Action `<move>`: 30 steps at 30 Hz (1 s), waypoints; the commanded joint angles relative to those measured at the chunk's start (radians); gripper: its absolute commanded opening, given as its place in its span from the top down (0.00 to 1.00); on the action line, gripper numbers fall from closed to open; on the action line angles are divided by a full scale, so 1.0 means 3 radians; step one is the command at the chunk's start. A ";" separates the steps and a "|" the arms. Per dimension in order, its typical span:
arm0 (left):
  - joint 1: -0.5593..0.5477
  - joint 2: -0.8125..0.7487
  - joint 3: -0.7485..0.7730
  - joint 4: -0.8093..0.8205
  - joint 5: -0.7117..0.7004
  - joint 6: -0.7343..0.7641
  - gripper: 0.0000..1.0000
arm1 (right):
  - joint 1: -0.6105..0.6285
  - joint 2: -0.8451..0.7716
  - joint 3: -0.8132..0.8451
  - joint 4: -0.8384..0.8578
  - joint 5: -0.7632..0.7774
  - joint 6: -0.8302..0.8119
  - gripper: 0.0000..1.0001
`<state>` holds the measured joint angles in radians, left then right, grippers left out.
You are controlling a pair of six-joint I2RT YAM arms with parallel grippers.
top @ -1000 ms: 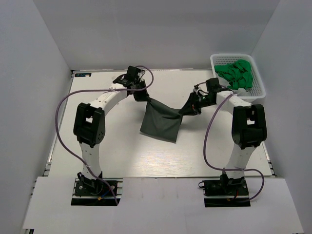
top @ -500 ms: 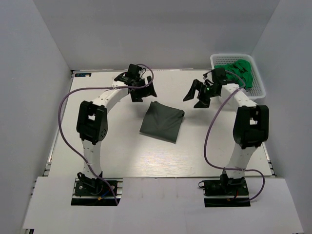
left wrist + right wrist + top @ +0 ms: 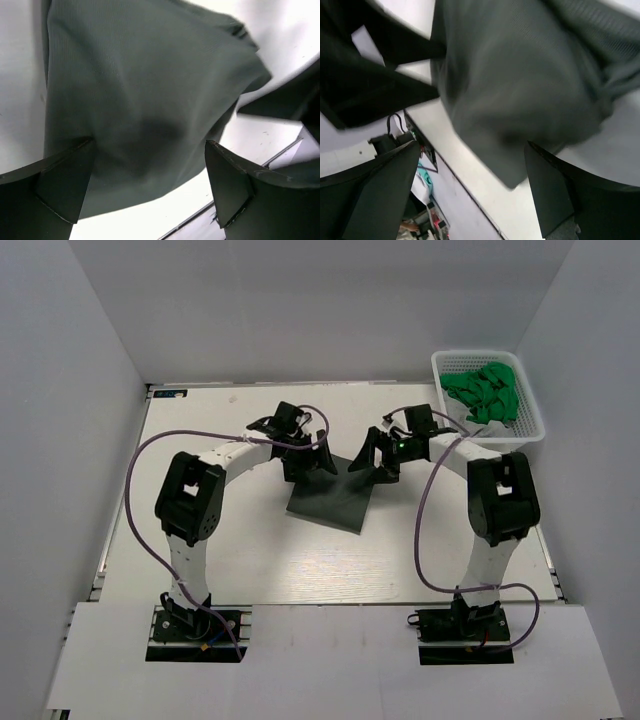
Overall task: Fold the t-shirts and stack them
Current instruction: Fold the long partially folded tshirt into a neat square
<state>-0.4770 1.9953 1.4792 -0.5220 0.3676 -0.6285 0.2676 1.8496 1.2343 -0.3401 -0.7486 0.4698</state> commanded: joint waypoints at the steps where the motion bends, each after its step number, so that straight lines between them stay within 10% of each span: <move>1: -0.0021 -0.0239 -0.0134 0.0129 -0.0028 -0.0027 0.00 | -0.0099 0.0302 0.0216 0.0514 -0.0107 0.0167 0.10; 14: 0.0010 0.0022 -0.0037 -0.0345 -0.0662 0.0167 0.00 | -0.0360 0.0968 0.0656 0.0162 -0.0046 -0.0010 0.10; 30: -0.0051 0.0078 0.0305 -0.0259 -0.0801 0.0331 0.00 | -0.0365 -0.0202 0.0729 -0.0794 0.0536 -0.0697 0.10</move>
<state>-0.4805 2.0098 1.5196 -0.6048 0.1425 -0.5537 0.1646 1.8793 1.4807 -0.5110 -0.7113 0.2890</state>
